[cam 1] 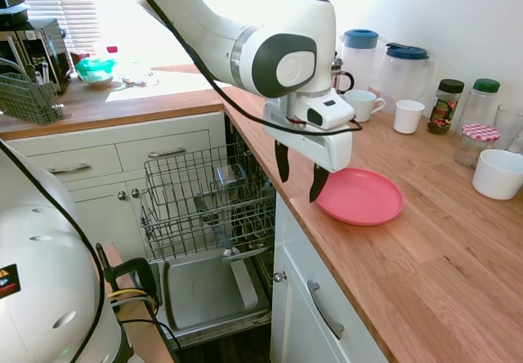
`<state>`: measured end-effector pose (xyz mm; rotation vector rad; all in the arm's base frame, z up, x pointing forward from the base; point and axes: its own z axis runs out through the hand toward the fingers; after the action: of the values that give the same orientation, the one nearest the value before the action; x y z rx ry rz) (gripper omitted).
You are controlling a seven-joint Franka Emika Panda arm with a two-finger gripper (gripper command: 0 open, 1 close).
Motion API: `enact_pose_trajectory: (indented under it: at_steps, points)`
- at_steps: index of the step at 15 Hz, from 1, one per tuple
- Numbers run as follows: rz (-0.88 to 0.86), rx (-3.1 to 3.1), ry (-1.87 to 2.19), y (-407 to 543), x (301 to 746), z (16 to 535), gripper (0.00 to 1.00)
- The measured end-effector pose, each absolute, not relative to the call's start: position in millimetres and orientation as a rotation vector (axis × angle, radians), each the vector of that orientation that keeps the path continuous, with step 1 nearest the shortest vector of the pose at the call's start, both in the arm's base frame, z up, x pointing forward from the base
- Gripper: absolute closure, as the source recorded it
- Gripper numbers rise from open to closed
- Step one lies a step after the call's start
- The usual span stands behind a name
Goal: Put the plate in the dishwasher
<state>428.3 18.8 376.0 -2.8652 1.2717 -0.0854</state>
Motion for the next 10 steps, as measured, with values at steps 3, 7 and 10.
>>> enact_pose_trajectory:
  at_steps: [3, 7, 10]
  points:
    - [-0.083, -2.859, 1.281, 17, 428, 376, 0.0]
    - [-0.09, -2.773, 1.361, -15, 431, 385, 0.0]
    - [-0.117, -2.709, 1.413, -52, 436, 401, 0.0]
